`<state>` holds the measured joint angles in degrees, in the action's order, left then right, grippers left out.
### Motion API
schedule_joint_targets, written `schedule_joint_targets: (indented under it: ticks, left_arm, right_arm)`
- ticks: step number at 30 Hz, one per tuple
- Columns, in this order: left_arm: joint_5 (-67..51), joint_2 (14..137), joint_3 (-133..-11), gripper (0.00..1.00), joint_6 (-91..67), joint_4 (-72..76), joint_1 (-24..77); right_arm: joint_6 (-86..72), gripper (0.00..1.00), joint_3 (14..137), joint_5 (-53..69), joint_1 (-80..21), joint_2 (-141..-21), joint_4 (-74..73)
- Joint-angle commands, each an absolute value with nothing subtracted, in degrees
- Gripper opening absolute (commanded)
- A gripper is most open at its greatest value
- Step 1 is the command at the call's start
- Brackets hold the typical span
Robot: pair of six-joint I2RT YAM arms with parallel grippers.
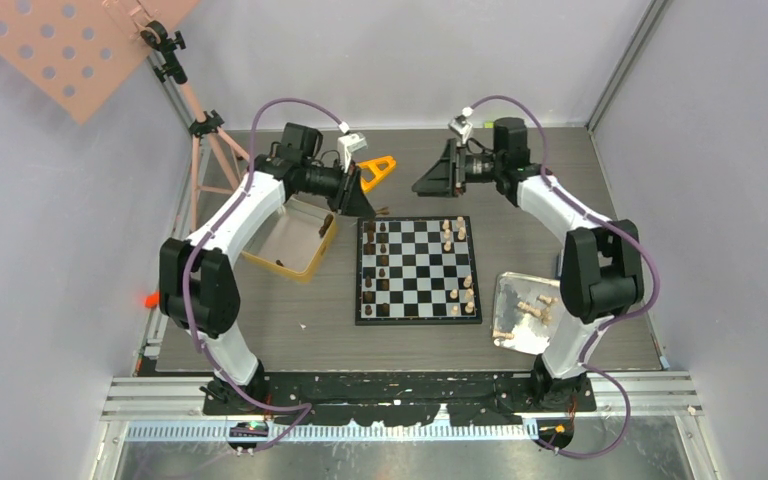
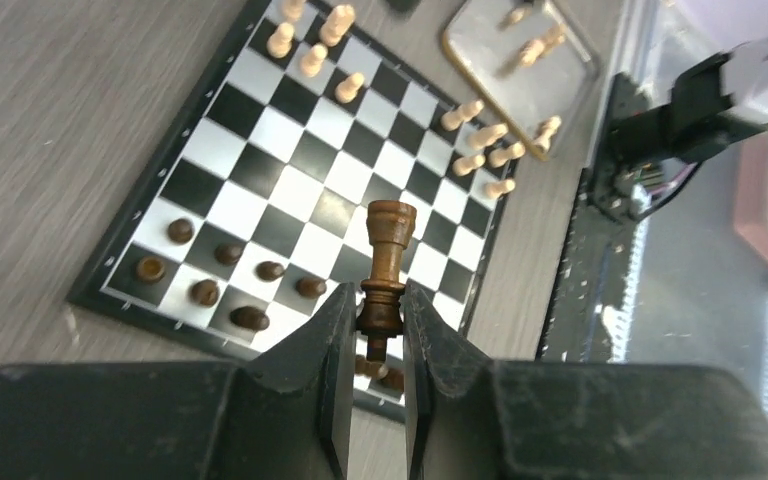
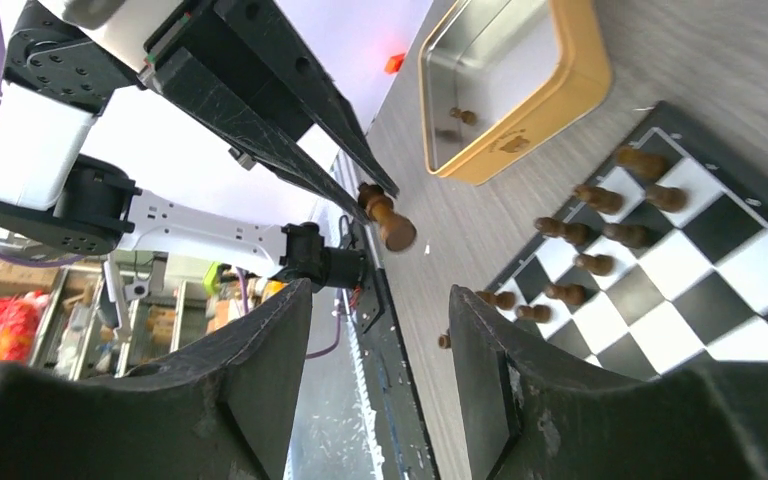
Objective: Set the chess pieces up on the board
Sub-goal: Place the chess piece on the chessboard.
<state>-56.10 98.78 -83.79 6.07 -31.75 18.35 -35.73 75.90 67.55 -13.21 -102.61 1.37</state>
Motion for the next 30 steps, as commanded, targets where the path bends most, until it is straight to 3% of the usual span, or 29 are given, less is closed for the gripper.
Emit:
schedule_joint_targets:
  ticks: [1, 16, 30]
  left_arm:
    - [-44.70, 98.38, -90.71, 0.00, 24.03, -52.96, 19.54]
    - [-6.31, 105.54, -106.31, 0.00, 39.02, -77.02, 33.00]
    - [12.70, 118.26, -115.18, 0.00, 44.05, -85.31, 43.40]
  right_arm:
    - [-29.15, 0.59, 79.31, 67.36, -8.30, -96.17, -5.10]
    - [-4.33, 0.59, 78.75, 59.34, -1.28, -87.85, -30.31]
    - [-0.70, 0.57, 74.01, 59.81, 5.92, -84.31, -31.28]
